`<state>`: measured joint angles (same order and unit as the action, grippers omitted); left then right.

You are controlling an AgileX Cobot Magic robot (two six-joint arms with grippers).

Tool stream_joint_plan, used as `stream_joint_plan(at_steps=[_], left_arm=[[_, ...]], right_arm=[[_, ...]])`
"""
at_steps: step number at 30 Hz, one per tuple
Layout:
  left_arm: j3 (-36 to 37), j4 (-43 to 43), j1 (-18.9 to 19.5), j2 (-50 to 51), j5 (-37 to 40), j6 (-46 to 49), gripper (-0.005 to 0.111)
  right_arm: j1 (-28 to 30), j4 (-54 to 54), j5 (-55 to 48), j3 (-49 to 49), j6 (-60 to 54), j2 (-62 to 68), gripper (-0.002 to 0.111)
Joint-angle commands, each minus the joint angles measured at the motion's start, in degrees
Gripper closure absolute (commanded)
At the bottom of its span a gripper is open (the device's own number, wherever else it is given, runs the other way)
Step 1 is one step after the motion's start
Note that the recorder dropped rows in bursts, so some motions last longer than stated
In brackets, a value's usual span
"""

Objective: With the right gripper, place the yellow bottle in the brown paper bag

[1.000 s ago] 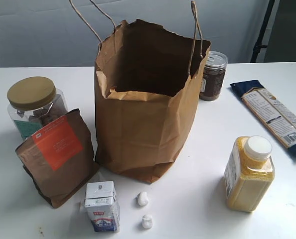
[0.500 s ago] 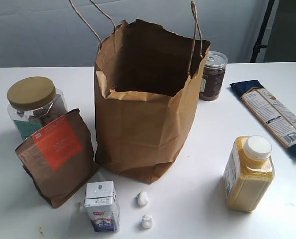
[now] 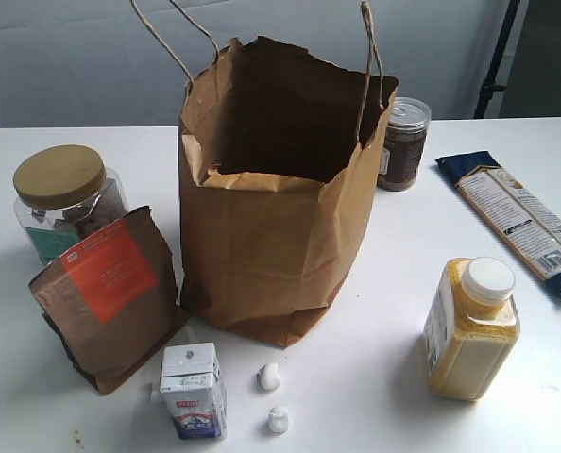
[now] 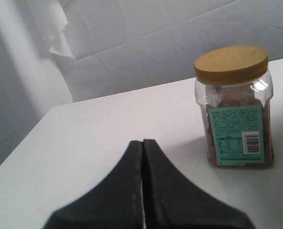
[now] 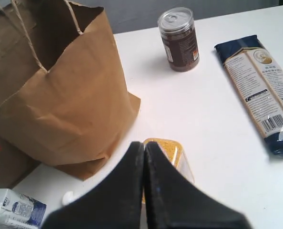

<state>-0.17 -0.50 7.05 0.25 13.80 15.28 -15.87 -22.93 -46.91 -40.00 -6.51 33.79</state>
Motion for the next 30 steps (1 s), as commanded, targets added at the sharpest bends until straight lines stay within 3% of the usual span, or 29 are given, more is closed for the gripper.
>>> stream_joint_plan(at_steps=[1, 6, 17, 21, 23, 28, 30], left_arm=[[0.17, 0.0, -0.34, -0.25, -0.33, -0.12, 0.107], [0.17, 0.0, -0.34, -0.25, -0.33, -0.12, 0.107], [0.17, 0.0, -0.34, -0.25, -0.33, -0.12, 0.107], [0.17, 0.0, -0.34, -0.25, -0.33, -0.12, 0.107], [0.17, 0.0, -0.34, -0.25, -0.33, -0.12, 0.107], [0.17, 0.0, -0.34, -0.25, -0.33, -0.12, 0.107], [0.17, 0.0, -0.34, -0.25, -0.33, -0.12, 0.107]], right_arm=[[-1.27, -0.23, -0.82, -1.75, -1.45, 5.91, 0.108], [-6.97, 2.06, -4.31, -1.84, -1.84, 12.02, 0.108], [-15.49, 14.11, -13.4, -11.99, 12.39, 19.42, 0.108], [-20.76, 19.45, -21.92, -15.98, 20.77, 28.03, 0.108], [-23.59, 25.83, -23.06, -19.14, 25.19, 34.08, 0.098], [-26.89, 32.35, -22.44, -23.43, 33.67, 40.87, 0.044], [-26.89, 32.35, -20.59, -23.43, 35.31, 42.46, 0.036]])
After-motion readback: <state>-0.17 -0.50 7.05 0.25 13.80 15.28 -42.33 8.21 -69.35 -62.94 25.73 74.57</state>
